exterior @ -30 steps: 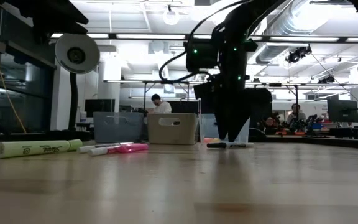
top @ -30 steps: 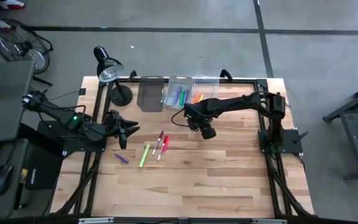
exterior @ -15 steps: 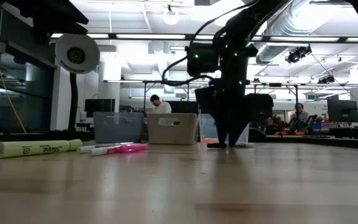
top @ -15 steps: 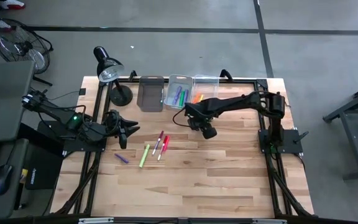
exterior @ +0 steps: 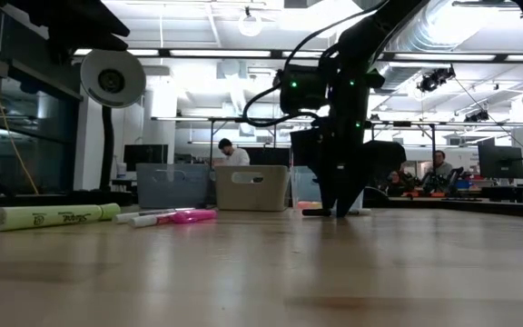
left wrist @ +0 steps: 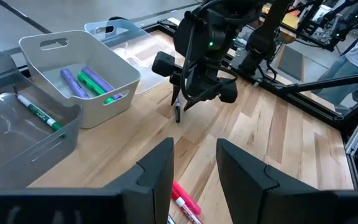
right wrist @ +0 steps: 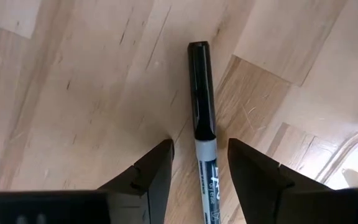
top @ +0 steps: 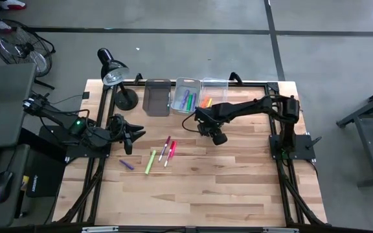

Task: Pick & Place Markers
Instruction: Put the black marker into the black bin

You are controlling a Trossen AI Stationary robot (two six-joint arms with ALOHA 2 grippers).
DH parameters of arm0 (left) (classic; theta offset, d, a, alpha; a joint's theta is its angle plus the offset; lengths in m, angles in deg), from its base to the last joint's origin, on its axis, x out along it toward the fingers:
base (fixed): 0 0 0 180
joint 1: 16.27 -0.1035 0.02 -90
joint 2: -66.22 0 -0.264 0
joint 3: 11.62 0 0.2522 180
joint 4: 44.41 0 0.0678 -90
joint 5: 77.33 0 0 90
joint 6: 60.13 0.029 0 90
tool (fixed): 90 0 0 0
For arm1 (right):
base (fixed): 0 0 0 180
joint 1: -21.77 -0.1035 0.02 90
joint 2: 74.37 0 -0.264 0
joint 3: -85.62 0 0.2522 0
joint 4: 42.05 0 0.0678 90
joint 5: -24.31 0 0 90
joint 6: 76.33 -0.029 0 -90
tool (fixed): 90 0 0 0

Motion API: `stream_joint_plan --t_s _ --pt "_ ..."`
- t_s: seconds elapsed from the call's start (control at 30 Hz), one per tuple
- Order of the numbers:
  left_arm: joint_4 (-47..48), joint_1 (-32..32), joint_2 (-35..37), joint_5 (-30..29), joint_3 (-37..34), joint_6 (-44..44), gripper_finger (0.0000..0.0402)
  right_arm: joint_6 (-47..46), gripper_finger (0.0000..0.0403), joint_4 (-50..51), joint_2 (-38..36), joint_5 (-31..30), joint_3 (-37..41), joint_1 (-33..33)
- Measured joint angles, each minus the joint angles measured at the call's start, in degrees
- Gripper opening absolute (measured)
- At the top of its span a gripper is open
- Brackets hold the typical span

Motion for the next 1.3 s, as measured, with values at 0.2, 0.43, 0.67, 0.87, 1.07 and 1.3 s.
stream_joint_plan --t_s 0.2,0.43,0.67,0.87,1.07,1.3 --pt "0.0 0.0 0.0 0.0 0.0 0.0 0.012 0.1 0.0119 0.3 0.1 0.4 0.0 -0.1" --pt "0.6 0.0 0.0 0.0 0.0 0.0 0.012 0.1 0.0076 0.7 0.2 0.4 0.1 -0.1" --pt "1.1 0.0 0.0 0.0 0.0 -0.2 0.012 -0.1 0.003 0.9 0.2 0.4 0.1 -0.1" --pt "1.1 0.0 0.0 0.0 0.0 -0.2 0.012 -0.3 0.0039 0.8 0.2 -1.2 0.1 -0.1" --pt "1.2 0.0 0.0 0.0 0.0 -0.2 0.012 -0.1 0.003 1.0 -0.7 -2.1 0.2 -0.2" --pt "1.3 0.0 0.0 0.0 0.0 -0.2 0.012 -0.1 0.0028 1.8 -3.1 -5.9 0.4 0.0"
